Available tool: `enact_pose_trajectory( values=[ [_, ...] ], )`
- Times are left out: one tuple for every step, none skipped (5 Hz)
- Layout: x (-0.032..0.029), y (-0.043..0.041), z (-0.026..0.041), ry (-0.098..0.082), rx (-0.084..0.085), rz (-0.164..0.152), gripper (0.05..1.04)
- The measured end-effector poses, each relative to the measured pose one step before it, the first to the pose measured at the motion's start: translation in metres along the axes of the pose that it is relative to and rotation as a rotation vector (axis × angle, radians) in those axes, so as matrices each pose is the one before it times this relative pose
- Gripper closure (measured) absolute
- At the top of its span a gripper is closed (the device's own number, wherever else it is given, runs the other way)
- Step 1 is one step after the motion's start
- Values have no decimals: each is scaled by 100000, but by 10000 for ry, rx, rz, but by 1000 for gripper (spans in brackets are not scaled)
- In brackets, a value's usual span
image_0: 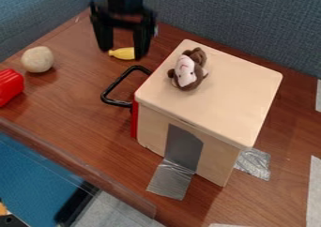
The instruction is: Abriu a gaveta
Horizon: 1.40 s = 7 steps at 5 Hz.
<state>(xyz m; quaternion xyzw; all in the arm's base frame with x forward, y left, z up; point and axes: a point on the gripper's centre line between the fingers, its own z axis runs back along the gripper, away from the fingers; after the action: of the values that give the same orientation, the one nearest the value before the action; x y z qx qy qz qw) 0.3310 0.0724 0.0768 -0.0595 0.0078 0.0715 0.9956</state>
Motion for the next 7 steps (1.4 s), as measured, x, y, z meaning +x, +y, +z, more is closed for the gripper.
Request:
enact_pose_trajectory(
  values=[
    [1082,105,-1880,184,-109,213,84],
    [403,-79,-2731,736,429,33,83],
    [-39,603,-980,278,714,126,87],
    [2,1260,-819,139,314,149,145],
    [103,1696,-85,-14,46,115,421],
    [275,2309,43,-19,-154,452,706],
    [-112,2448,-74,115,-148,436,877]
  ],
)
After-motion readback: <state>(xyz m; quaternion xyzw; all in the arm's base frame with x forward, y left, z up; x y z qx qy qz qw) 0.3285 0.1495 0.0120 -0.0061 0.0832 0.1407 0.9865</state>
